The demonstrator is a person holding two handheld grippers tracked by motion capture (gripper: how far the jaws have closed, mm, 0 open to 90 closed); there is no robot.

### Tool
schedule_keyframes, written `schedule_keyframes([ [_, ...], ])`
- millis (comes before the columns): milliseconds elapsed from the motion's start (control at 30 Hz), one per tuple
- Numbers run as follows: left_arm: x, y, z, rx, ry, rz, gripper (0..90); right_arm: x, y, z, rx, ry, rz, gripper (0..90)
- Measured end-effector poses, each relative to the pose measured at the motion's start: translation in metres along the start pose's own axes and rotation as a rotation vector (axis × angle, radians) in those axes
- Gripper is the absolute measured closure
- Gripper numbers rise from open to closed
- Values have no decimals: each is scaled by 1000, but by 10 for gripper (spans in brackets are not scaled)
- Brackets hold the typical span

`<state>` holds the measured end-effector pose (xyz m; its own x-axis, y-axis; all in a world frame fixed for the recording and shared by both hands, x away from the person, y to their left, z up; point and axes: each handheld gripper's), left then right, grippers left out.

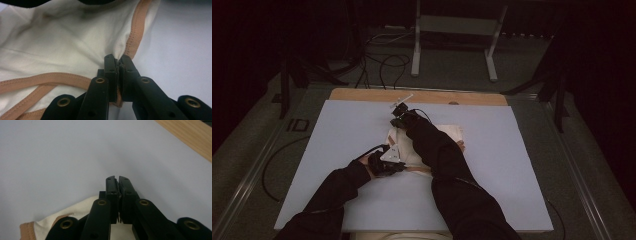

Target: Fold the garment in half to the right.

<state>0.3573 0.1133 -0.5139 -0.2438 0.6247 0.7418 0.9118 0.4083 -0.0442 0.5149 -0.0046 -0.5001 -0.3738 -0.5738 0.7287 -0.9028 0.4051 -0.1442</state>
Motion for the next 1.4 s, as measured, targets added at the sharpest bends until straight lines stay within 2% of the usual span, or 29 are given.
schedule_keyframes([
  [333,1,-1,-1,-2,8,1,864,14,-1,3,-20,-27,0,878],
  [367,2,-2,-2,-10,13,0,863,17,-3,4,-1,-26,1,878],
  [400,2,-2,-2,-17,17,-5,864,18,-2,4,-18,-25,2,878],
  [500,2,-4,-3,-27,29,-9,863,25,-4,5,-14,-35,4,878],
  [633,3,-5,-5,-15,27,-10,863,32,-6,6,-39,-46,8,878],
  [900,5,-7,-12,-42,47,-15,863,44,-8,9,-48,-63,18,878],
  [1000,5,-8,-15,-59,69,-16,863,49,-9,10,-43,-69,18,878],
  [1400,8,-10,-28,-95,94,-15,862,66,-12,14,-50,-83,36,878],
])
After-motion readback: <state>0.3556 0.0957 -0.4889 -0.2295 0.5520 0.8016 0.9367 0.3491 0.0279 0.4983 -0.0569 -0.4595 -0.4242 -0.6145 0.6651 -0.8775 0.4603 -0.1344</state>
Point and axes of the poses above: each handheld gripper's, and its own axes: x roughly backward along the jaws, z roughly out of its underside, y roughly to its left, and after that the axes turned 13 degrees about x, right-handed
